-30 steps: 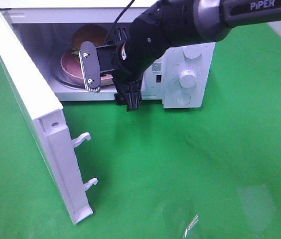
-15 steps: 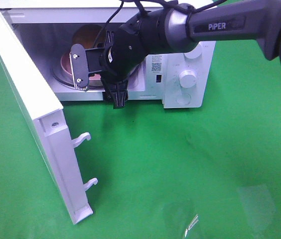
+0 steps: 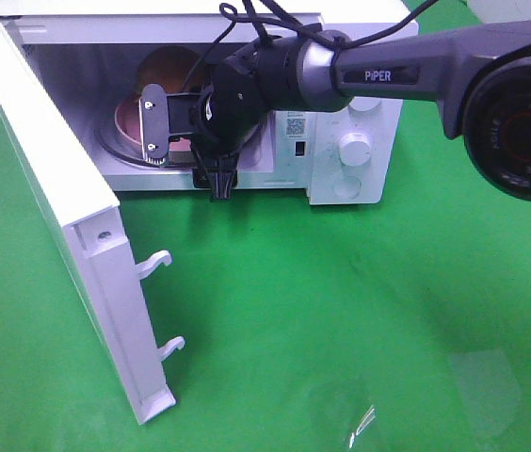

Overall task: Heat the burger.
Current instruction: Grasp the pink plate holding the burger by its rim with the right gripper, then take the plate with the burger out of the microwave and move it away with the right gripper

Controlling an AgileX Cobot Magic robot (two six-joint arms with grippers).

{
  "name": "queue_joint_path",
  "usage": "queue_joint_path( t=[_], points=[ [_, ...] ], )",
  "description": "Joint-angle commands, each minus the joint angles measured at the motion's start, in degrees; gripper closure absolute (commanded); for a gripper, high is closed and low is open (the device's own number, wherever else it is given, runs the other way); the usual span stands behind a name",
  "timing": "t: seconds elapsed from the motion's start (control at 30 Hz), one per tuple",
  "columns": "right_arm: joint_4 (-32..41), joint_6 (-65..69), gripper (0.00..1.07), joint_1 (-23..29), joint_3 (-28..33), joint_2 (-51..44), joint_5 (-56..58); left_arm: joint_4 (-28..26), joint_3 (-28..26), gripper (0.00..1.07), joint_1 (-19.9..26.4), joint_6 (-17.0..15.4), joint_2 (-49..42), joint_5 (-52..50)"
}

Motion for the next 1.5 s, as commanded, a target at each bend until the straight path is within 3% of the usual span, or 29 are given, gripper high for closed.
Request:
queue_joint_path(
  t=[0.03, 0.17, 0.3, 0.33, 0.37, 0.4, 0.47, 0.5, 0.53, 0.57, 0.6, 0.63, 1.13, 1.5],
  points=[
    [0.69, 0.23, 0.29, -0.86, -1.43, 0.57, 0.23, -0.06, 0.17, 0.09, 0.29, 0.06, -0.86, -0.46],
    [0.8, 0.23, 0.34, -0.92, -1.55, 0.97, 0.4, -0.06, 0.17, 0.09, 0.29, 0.06, -0.86, -0.46],
    [0.92, 0.23, 0.46, -0.92, -1.55, 0.97, 0.4, -0.06, 0.17, 0.09, 0.29, 0.06, -0.86, -0.46],
    [1.66, 0.23, 0.56, -0.92, -1.55, 0.97, 0.52, -0.06, 0.17, 0.09, 0.29, 0.06, -0.86, -0.46],
    [1.66, 0.23, 0.56, -0.92, -1.55, 0.97, 0.52, -0.06, 0.17, 0.09, 0.29, 0.06, -0.86, -0.46],
    [2.92, 0.23, 0.69, -0.86, -1.55, 0.97, 0.63, -0.06, 0.17, 0.09, 0.29, 0.06, -0.86, -0.46],
    [3.27, 0.23, 0.75, -0.74, -1.55, 0.97, 0.86, -0.06, 0.17, 0.09, 0.29, 0.06, -0.86, -0.46],
    [3.67, 0.23, 0.87, -0.74, -1.55, 0.97, 1.26, -0.06, 0.17, 0.09, 0.29, 0.06, -0.86, -0.46],
    [3.67, 0.23, 0.87, -0.74, -1.55, 0.97, 1.26, -0.06, 0.17, 0.09, 0.29, 0.06, -0.86, -0.46],
    [3.78, 0.17, 0.99, -0.23, -1.55, 0.97, 2.06, -0.06, 0.17, 0.09, 0.29, 0.06, -0.86, -0.46],
    [3.78, 0.17, 0.99, -0.23, -1.55, 0.97, 2.06, -0.06, 0.17, 0.09, 0.29, 0.06, -0.86, -0.46],
    [3.84, -0.06, 1.07, -0.11, -1.55, 0.86, 2.81, -0.06, 0.17, 0.09, 0.29, 0.06, -0.86, -0.46],
    [7.22, -5.44, 1.07, 1.89, -1.43, -0.57, 8.37, -0.06, 0.17, 0.09, 0.29, 0.06, -0.86, -0.46],
    [7.56, -16.04, 1.07, 1.95, 6.65, -6.7, 7.73, -0.06, 0.17, 0.09, 0.29, 0.06, -0.86, -0.46]
  ],
)
